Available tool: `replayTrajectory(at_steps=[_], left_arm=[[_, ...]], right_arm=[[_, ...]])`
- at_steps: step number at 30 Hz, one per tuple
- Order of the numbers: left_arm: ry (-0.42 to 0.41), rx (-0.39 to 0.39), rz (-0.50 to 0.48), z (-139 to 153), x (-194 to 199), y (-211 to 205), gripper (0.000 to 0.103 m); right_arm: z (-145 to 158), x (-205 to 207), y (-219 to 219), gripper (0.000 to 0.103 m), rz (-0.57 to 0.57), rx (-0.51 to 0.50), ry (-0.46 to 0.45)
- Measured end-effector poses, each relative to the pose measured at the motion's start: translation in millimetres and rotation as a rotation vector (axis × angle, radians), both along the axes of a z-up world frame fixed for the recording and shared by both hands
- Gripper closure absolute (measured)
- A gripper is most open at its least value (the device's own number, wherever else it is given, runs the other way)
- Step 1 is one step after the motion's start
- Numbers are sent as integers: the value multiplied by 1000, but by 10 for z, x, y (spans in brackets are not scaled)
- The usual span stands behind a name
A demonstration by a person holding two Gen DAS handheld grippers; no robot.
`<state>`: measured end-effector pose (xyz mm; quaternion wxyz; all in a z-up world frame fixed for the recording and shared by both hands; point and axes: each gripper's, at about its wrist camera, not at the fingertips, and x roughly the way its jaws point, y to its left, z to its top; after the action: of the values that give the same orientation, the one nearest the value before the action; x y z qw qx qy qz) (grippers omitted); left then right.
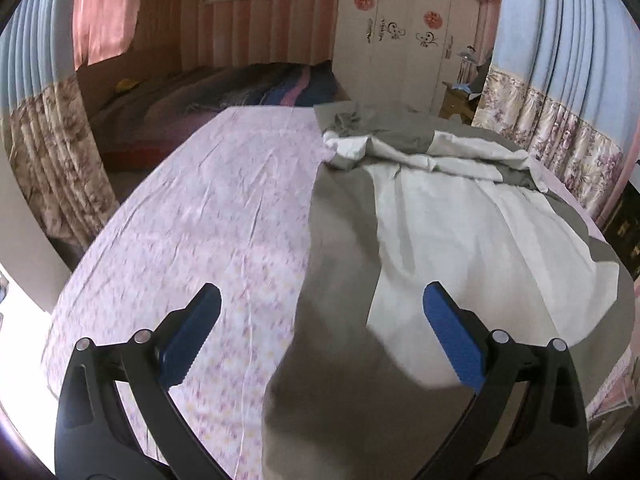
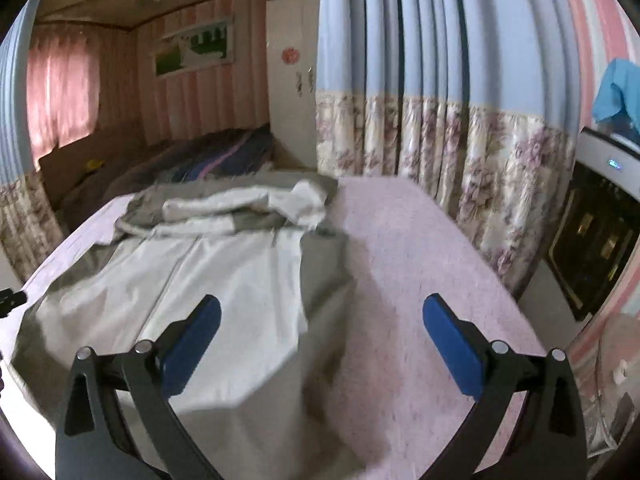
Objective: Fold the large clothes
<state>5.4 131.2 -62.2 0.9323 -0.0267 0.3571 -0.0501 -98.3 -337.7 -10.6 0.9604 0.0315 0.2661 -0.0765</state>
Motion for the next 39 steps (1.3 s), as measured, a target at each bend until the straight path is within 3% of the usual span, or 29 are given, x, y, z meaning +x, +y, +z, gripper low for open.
replayTrajectory(at_steps=[5, 12, 14, 17, 19, 20, 21, 22, 24, 25, 28, 32, 34, 36, 39], left_arm=[[37, 7, -30, -220, -168, 61, 3], [101, -50, -135, -500, -127, -29, 3], [145, -110, -175, -601, -71, -67, 4], [154, -112, -205, -633, -127, -141, 9], [175, -135, -235, -655, -180, -177, 28], [177, -115, -241, -663, -215, -208, 32], [174, -95, -244, -663, -243, -222, 45], [180, -89, -248, -659, -261, -224, 71], [198, -205, -258, -595, -247, -116, 94], [189, -261, -265, -521, -257, -58, 100], [120, -334, -291, -209, -355, 4, 100], [-13, -367, -309, 364, -587, 46, 101], [-75, -344, -306, 617, -685, 77, 101], [-96, -303, -275, 717, -660, 70, 101], [-79, -346, -283, 719, -432, 47, 101]], right_arm=[[-370, -169, -25, 2, 74, 31, 146], [-715, -132, 7, 6, 189, 143, 207], [-876, -14, 23, 38, 209, 157, 252], [-952, 24, 76, 64, 210, 127, 264], [-946, 8, 77, 77, 230, 152, 281], [-947, -9, 94, 86, 242, 148, 291], [-941, -25, 115, 90, 252, 149, 289], [-923, -45, 113, 102, 270, 183, 276], [-839, -110, 80, 102, 283, 262, 226], [-761, -159, 41, 102, 294, 314, 189], [-472, -329, -80, 102, 333, 453, 64], [-120, -530, -117, 102, 403, 584, -64], [39, -596, -139, 102, 431, 617, -112], [130, -574, -179, 102, 418, 607, -129], [145, -393, -263, 102, 402, 629, -129]])
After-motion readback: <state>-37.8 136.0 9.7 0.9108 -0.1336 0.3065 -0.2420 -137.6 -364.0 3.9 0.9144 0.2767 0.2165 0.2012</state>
